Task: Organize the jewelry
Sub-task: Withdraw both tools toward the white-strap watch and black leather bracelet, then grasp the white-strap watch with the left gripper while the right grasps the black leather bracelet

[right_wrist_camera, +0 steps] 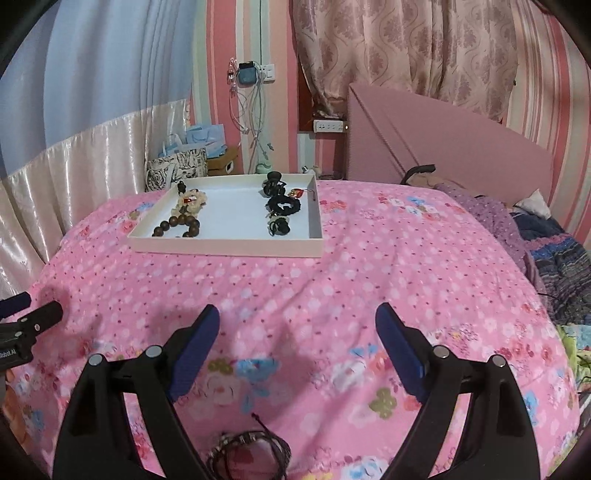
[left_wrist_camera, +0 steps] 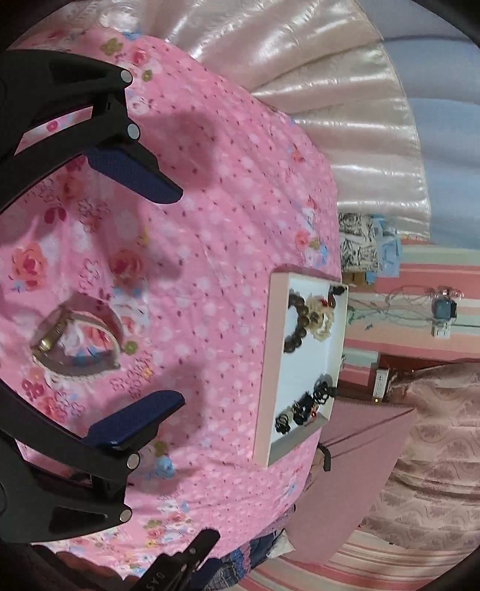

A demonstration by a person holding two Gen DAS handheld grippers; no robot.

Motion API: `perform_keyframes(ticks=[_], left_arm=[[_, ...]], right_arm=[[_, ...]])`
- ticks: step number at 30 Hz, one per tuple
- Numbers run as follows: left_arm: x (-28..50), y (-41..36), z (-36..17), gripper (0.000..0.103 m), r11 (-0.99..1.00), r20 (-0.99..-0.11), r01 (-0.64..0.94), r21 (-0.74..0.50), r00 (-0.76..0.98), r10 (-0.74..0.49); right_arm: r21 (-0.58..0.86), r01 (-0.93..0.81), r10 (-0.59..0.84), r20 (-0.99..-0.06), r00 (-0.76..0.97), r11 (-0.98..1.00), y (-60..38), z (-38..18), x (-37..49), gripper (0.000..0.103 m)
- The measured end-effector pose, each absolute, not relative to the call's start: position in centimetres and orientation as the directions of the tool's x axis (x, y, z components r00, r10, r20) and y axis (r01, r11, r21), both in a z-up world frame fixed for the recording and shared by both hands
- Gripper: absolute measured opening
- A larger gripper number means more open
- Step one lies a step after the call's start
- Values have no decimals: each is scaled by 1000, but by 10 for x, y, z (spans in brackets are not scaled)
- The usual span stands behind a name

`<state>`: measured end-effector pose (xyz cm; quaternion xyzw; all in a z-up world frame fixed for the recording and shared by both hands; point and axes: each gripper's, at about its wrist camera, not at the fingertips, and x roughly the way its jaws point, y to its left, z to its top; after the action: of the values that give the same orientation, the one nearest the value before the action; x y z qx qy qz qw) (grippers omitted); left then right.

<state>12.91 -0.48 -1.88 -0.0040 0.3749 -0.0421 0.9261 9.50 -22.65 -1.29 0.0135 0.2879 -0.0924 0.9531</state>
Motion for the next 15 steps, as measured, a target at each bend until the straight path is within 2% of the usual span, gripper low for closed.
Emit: perform_keyframes(ticks=[6, 15], left_arm=[[108, 4, -21, 100, 998, -684, 54, -27, 728, -57], [94, 15, -35, 100, 999, -709, 33, -36, 703, -49]], right_arm=[[-5, 184, -156, -555, 817, 983, -226, -19, 75, 87], [38, 182, -118, -628, 769, 983, -233, -48, 56, 87]])
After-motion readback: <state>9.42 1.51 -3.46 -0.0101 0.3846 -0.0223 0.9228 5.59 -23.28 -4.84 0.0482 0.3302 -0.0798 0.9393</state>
